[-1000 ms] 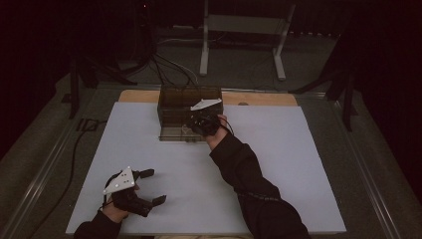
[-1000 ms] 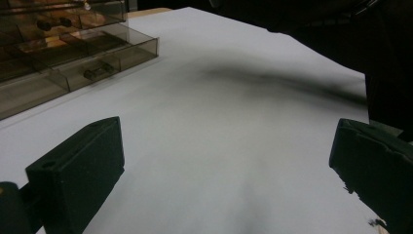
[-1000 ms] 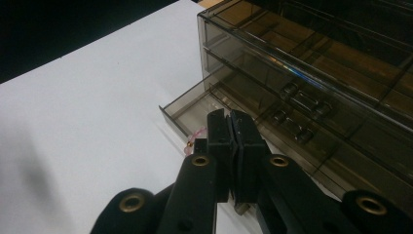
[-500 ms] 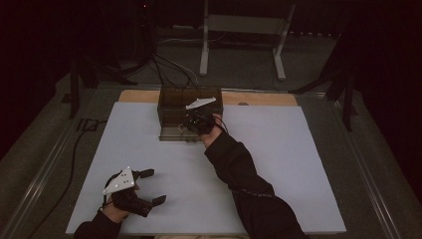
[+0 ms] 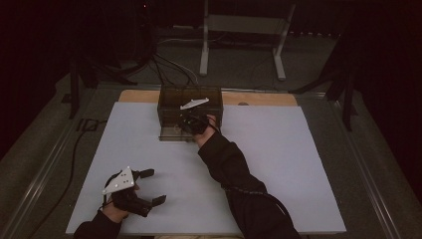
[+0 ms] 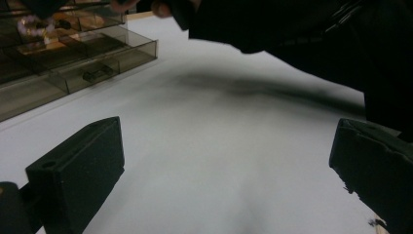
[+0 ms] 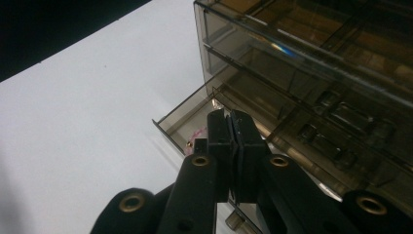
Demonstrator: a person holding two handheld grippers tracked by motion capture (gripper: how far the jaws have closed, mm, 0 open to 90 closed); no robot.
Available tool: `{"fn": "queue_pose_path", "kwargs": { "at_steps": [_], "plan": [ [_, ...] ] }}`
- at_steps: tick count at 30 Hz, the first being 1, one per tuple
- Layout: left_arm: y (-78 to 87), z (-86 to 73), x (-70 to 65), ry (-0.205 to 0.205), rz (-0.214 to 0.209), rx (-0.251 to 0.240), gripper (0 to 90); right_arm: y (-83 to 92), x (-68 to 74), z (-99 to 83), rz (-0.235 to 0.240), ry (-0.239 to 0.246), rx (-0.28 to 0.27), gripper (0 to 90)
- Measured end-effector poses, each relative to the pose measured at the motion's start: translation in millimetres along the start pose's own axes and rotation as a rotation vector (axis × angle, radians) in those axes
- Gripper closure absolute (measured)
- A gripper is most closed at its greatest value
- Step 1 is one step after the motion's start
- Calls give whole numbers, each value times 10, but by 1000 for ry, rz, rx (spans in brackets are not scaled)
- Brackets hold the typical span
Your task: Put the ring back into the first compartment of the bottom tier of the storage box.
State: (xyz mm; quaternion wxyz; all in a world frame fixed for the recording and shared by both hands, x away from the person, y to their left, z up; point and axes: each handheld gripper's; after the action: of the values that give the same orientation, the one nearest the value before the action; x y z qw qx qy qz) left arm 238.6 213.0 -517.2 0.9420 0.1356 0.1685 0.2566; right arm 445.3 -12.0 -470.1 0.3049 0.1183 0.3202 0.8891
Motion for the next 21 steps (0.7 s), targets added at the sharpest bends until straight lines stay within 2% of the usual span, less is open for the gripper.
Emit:
{"fn": "queue_pose_path", "kwargs": {
  "at_steps": [2, 12, 21],
  "plan": [
    [0, -5, 3, 3, 1, 4, 7, -66, -1, -11, -1, -4, 9, 881],
    [7, -5, 5, 6, 3, -4, 7, -171, -51, -14, -15, -39, 30, 881],
    [10, -2, 10, 8, 1, -6, 7, -321, -23, -7, -18, -56, 47, 881]
  ]
}}
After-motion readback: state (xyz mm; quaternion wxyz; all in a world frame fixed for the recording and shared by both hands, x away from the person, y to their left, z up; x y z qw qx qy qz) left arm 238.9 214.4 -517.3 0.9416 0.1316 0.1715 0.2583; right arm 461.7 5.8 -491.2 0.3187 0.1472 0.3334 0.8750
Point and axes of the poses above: each handheld gripper's, and its own axes: y roughly backward along the jaws, z roughly out of its top, x roughly to its left, and after that the axes turned 7 degrees about y, right-handed
